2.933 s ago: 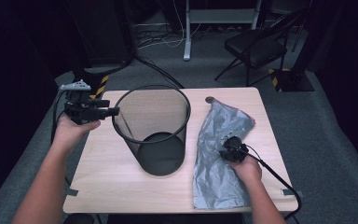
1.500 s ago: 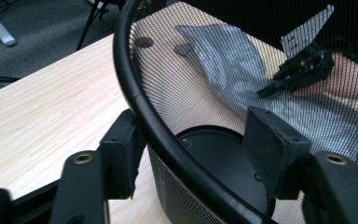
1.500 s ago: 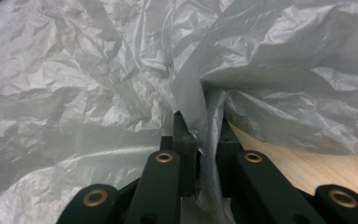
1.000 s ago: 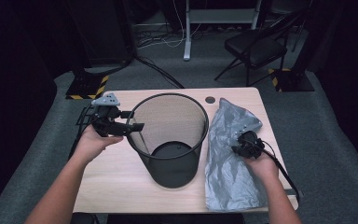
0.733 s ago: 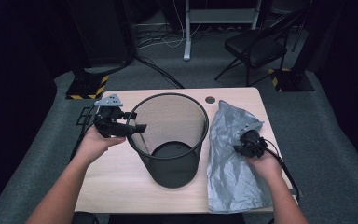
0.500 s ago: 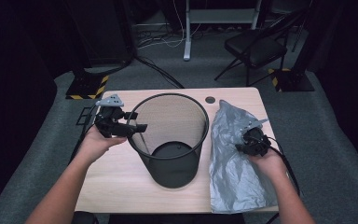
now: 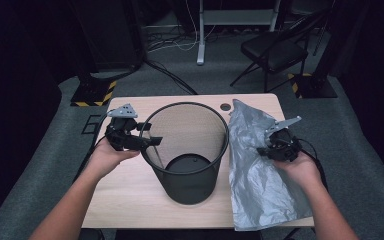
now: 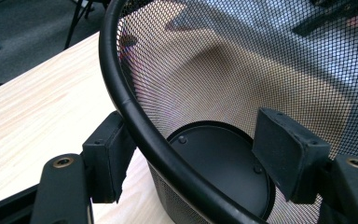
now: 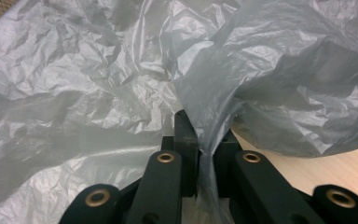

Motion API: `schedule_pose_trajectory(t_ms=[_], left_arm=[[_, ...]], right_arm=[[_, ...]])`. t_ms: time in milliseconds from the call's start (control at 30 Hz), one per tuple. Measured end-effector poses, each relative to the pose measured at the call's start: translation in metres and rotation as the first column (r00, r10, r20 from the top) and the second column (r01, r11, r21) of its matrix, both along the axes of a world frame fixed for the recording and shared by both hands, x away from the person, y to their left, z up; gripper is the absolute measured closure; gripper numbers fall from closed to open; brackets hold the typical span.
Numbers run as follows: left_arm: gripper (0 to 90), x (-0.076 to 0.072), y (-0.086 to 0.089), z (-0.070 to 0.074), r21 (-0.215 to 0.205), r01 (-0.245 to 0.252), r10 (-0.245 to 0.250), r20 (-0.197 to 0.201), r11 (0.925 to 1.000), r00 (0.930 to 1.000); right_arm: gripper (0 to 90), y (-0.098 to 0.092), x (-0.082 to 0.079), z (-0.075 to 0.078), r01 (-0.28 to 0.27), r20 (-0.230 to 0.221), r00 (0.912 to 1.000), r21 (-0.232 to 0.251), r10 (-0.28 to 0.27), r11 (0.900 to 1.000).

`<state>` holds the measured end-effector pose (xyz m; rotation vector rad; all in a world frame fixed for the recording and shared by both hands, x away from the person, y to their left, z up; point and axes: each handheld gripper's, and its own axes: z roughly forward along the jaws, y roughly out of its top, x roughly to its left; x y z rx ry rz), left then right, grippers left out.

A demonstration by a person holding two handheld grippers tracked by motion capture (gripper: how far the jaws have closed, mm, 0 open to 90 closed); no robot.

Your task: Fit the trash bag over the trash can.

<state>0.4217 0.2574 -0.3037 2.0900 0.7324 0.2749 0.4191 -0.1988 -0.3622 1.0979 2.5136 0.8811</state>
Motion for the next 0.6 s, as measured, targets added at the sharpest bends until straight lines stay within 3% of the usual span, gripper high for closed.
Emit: schedule_pose_trajectory(t_ms=[33,167,300,500,600], left_arm=[[30.8,0.000,0.001,0.001,-0.002,0.003,-0.003,-0.004,1.0000,1.0000],[31.1,-0.002,0.008,0.007,-0.029,0.004,-0.004,0.006,0.9996,1.0000],[31.0,-0.004,0.011,0.016,0.007,-0.003,0.003,0.024,1.0000,0.9997],[37.1,-0.006,0.022,0.033,-0.014,0.006,-0.006,0.024,0.9999,0.9997],[37.8,-0.009,0.025,0.040,-0.016,0.013,-0.013,0.027,0.9998,0.9996]], right_arm=[[84.2,-0.003,-0.002,0.009,-0.004,0.012,0.9999,0.008,0.004,1.000],[84.2,-0.007,-0.006,0.023,-0.006,0.026,0.9996,0.018,0.006,1.000],[84.1,-0.011,-0.010,0.041,-0.008,0.039,0.9992,0.025,0.007,1.000],[84.1,-0.010,-0.017,0.072,-0.042,0.054,0.9977,0.011,0.042,0.999],[84.1,-0.009,-0.019,0.080,-0.052,0.054,0.9972,0.009,0.051,0.999]])
